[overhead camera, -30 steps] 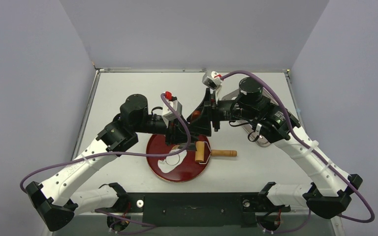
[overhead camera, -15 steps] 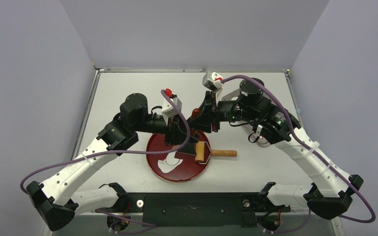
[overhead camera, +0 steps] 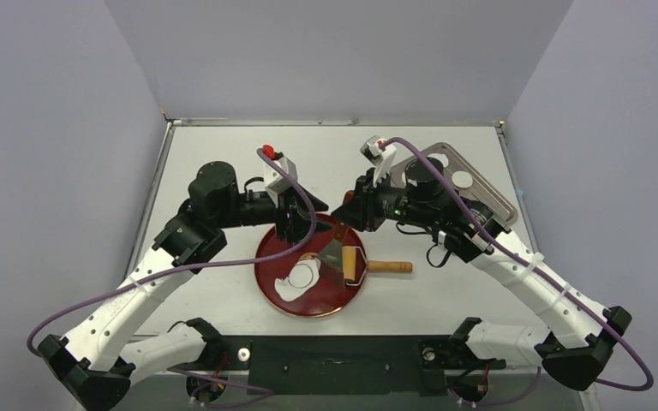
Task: Roll out the dumpling wrappers from the dough
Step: Adjust the spatula, then remove the dumpling wrapper from the work surface.
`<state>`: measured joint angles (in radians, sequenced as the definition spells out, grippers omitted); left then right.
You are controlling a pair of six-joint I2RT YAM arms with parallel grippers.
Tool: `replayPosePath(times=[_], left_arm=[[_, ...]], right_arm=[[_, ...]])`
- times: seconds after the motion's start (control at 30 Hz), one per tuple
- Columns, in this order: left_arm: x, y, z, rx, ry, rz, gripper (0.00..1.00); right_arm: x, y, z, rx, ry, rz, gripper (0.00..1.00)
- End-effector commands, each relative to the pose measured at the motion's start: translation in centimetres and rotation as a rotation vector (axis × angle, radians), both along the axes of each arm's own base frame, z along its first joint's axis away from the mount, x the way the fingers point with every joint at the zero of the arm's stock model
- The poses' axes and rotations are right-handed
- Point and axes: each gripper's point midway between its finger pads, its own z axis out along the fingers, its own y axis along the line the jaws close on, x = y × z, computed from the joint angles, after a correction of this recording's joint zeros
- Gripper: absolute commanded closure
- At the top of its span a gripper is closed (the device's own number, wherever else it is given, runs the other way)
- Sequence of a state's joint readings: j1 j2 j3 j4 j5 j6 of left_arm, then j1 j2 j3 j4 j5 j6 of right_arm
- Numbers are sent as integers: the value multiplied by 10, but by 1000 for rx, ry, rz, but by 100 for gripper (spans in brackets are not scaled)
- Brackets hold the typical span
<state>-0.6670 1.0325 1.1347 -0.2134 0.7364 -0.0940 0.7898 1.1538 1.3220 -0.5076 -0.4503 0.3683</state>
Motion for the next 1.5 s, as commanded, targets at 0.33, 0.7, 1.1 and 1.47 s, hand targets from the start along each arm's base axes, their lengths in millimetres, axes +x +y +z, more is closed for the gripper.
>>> replayPosePath(times=[0.33,0.7,1.1,1.47], left_arm=[[67,85,-81,241,491,526,49],[88,170,-186,706,669,861,44],[124,190,-259,876,615,864,41],[123,178,-302,904,603,917,40]], right_arm=[[22,-5,4,217,55,-300,100],[28,2,-11,198,82,-349,100],[32,6,-24,157,94,-371,100],[30,10,-25,140,95,-344,100]])
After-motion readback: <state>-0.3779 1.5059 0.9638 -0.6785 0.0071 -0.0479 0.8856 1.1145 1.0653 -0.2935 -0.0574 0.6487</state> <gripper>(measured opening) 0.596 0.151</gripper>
